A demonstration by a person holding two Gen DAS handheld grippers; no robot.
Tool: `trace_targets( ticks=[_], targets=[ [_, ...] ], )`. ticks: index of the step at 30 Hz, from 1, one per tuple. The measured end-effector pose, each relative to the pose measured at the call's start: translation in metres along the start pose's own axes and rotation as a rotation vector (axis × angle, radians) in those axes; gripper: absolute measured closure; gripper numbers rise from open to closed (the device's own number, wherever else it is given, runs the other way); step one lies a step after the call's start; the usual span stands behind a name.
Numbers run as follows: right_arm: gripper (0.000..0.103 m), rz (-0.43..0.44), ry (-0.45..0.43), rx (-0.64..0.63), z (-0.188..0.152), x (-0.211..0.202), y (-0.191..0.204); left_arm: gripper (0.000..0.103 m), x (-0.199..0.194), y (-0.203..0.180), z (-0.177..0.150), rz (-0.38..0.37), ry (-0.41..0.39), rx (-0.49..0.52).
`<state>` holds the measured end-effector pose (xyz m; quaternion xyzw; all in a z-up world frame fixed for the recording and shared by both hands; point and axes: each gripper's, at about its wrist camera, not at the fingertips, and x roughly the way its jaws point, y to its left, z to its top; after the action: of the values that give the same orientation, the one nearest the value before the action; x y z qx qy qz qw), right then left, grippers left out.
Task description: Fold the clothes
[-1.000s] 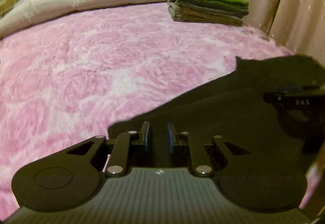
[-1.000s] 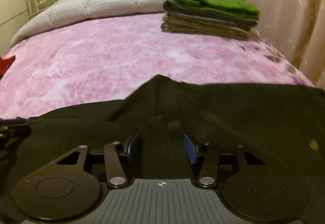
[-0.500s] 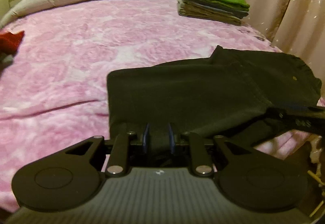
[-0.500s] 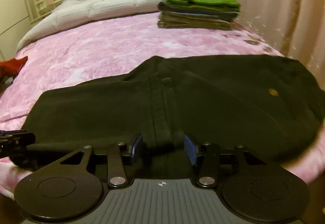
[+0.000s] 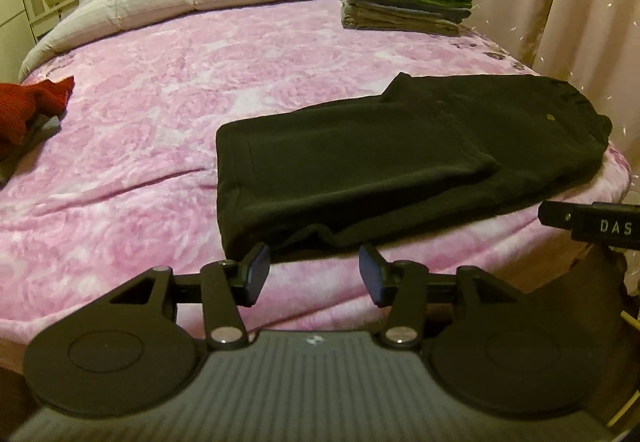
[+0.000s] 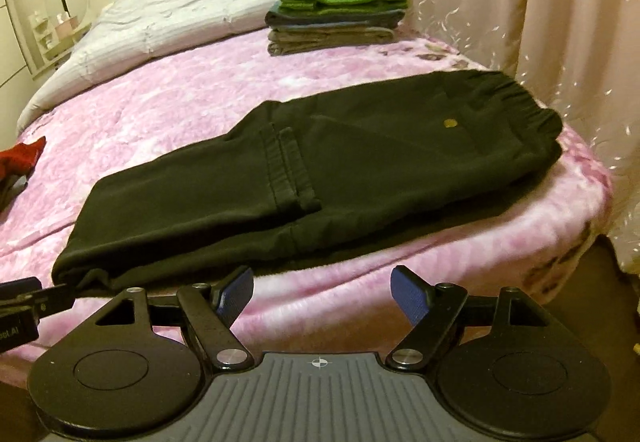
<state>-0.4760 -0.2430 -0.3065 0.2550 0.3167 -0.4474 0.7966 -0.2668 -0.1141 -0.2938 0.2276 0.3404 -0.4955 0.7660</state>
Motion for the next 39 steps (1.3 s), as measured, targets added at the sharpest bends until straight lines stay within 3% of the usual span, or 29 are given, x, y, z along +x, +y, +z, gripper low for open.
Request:
trace_targets(
  ticks=[16, 39],
  targets=[
    [0.023, -0.031, -0.021, -0.02, -0.007, -0.02, 0.006, 0.053, -0.027, 0.004, -0.009, -0.004, -0.041, 0.0],
    [0.022, -0.064, 0.037, 0.028, -0.004, 0.011, -0.02, 0.052, 0.009, 0.0, -0.001, 0.002, 0.019, 0.01]
  ],
)
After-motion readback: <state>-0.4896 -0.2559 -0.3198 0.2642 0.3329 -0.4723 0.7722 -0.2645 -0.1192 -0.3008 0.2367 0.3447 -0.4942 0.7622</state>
